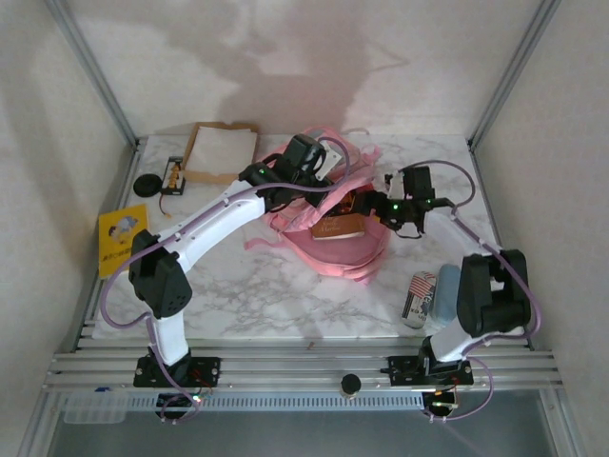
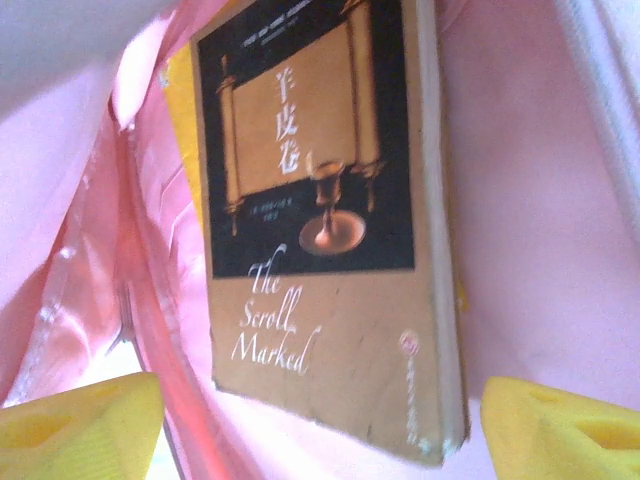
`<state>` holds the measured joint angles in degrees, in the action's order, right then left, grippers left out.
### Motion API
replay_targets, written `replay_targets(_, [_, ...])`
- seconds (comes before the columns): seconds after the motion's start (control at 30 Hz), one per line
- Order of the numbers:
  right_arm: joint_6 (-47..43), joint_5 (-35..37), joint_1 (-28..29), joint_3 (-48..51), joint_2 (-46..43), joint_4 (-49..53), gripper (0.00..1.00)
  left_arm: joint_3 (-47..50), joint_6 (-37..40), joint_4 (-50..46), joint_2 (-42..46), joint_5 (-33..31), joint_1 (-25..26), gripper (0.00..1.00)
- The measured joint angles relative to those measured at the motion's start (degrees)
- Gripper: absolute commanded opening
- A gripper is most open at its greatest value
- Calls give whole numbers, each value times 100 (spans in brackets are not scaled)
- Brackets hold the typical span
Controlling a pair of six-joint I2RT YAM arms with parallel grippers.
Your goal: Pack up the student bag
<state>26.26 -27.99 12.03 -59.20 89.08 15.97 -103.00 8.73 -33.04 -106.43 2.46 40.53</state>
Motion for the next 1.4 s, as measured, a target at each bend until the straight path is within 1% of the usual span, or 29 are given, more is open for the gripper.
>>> replay_targets(0.13, [428, 243, 564, 501, -214, -68, 87, 0, -2, 17, 0, 87, -13, 0])
replay_targets(0.2, [640, 275, 708, 678, -155, -120, 87, 0, -2, 20, 0, 103, -15, 0])
replay_targets(0.27, [833, 295, 734, 778, -9, -280, 86, 0, -2, 20, 0, 120, -15, 0])
replay_targets(0.33, [962, 334, 734, 789, 146, -457, 84, 0, -2, 20, 0, 140, -15, 0])
replay_targets(0.47, [1119, 511, 734, 719, 396, -920, 73, 0, -2, 17, 0, 221, -15, 0])
replay_targets(0.53, [1143, 560, 734, 612, 555, -1198, 68, 0, -2, 17, 0, 262, -15, 0])
replay_targets(0.67, [1034, 649, 734, 262, 922, -1606, 68, 7, -20, 22, 0, 315, -31, 0])
replay_targets(0.77, [903, 739, 717, 197, 916, -1683, 72, 7, -70, 55, 0, 317, -42, 0])
replay_targets(0.8, [863, 741, 699, 240, 852, -1694, 73, 7, -94, 66, 0, 317, -52, 3])
replay_targets(0.93, [619, 841, 533, 660, 42, -1360, 74, 205, -271, 225, 26, 424, -52, 34])
replay_targets(1.07, [431, 1220, 68, 922, -1097, -603, 74, 627, -549, 538, 264, 706, -76, 45])
replay_targets(1.13, [330, 1449, -212, 933, -1620, -212, 74, 984, -780, 713, 592, 916, -151, 52])
replay_targets(1.2, [232, 1558, -348, 890, -1945, -13, 74, 1335, -1069, 863, 994, 1084, -304, 55])
replay_targets(1.3, [107, 1460, -269, 713, -2070, 144, 79, 1899, -1628, 1045, 1751, 1150, -774, 62])
replay_targets(1.37, [20, 1394, -50, 579, -1945, 173, 82, 2253, -1996, 1036, 2256, 905, -1231, 68])
replay_targets(1.4, [-20, 1338, 129, 501, -1825, 186, 84, 2415, -2190, 968, 2487, 688, -1532, 70])
